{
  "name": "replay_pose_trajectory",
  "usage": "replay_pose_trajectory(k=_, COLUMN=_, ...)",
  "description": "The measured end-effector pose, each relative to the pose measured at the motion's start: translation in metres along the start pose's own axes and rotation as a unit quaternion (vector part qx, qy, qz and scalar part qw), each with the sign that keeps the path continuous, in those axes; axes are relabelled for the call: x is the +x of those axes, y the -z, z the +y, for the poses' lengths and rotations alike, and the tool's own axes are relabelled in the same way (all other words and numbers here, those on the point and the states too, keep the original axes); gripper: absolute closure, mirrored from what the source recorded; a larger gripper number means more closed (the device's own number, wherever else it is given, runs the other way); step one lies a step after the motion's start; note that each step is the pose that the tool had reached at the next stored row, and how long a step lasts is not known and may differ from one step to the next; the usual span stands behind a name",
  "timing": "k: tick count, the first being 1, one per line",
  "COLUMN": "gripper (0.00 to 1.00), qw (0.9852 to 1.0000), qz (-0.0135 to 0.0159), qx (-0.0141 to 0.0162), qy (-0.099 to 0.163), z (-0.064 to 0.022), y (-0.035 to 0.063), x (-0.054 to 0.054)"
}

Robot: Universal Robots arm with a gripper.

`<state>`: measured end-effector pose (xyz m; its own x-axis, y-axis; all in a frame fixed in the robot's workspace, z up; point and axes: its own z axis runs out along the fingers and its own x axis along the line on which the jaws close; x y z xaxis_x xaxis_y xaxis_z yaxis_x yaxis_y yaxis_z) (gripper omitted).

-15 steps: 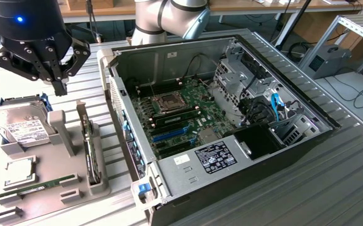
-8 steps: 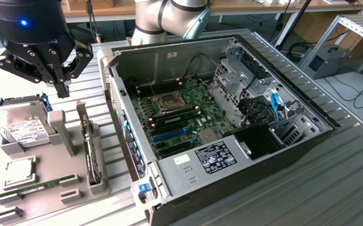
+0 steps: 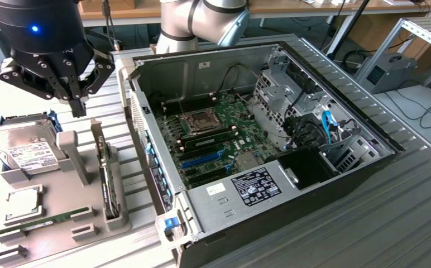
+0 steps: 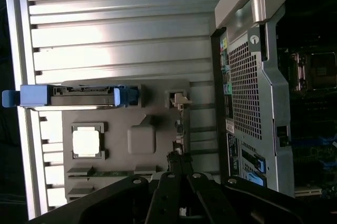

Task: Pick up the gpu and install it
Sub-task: 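Reach for the gpu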

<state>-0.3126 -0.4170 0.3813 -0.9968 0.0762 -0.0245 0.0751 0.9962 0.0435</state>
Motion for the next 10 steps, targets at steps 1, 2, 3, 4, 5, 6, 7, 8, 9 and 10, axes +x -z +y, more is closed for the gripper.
replay_pose_trajectory(k=1, gripper=0.89, qw=1.0000, qz=0.0000, qx=0.0000, qy=0.000, z=-0.0006, y=-0.0001, x=-0.0003)
replay_pose_trajectory(k=2, gripper=0.89, qw=1.0000, qz=0.0000, qx=0.0000, qy=0.000, z=-0.0014, y=-0.0003, x=-0.0005)
replay_pose_trajectory(k=3, gripper=0.89, qw=1.0000, qz=0.0000, qx=0.0000, qy=0.000, z=-0.0019, y=-0.0004, x=-0.0008)
replay_pose_trajectory(k=4, gripper=0.89, qw=1.0000, qz=0.0000, qx=-0.0001, qy=0.000, z=-0.0024, y=-0.0004, x=-0.0010)
replay_pose_trajectory(k=5, gripper=0.89, qw=1.0000, qz=-0.0001, qx=0.0000, qy=0.000, z=-0.0028, y=-0.0005, x=-0.0012)
replay_pose_trajectory(k=6, gripper=0.89, qw=1.0000, qz=0.0000, qx=0.0000, qy=0.000, z=-0.0033, y=-0.0005, x=-0.0013)
replay_pose_trajectory(k=7, gripper=0.89, qw=1.0000, qz=0.0000, qx=0.0000, qy=0.000, z=-0.0037, y=-0.0005, x=-0.0015)
replay_pose_trajectory(k=8, gripper=0.89, qw=1.0000, qz=0.0000, qx=0.0000, qy=0.000, z=-0.0043, y=-0.0006, x=-0.0017)
replay_pose_trajectory(k=9, gripper=0.89, qw=1.0000, qz=0.0000, qx=0.0000, qy=0.000, z=-0.0048, y=-0.0006, x=-0.0018)
replay_pose_trajectory(k=10, gripper=0.89, qw=1.0000, qz=-0.0001, qx=0.0000, qy=0.000, z=-0.0054, y=-0.0007, x=-0.0020)
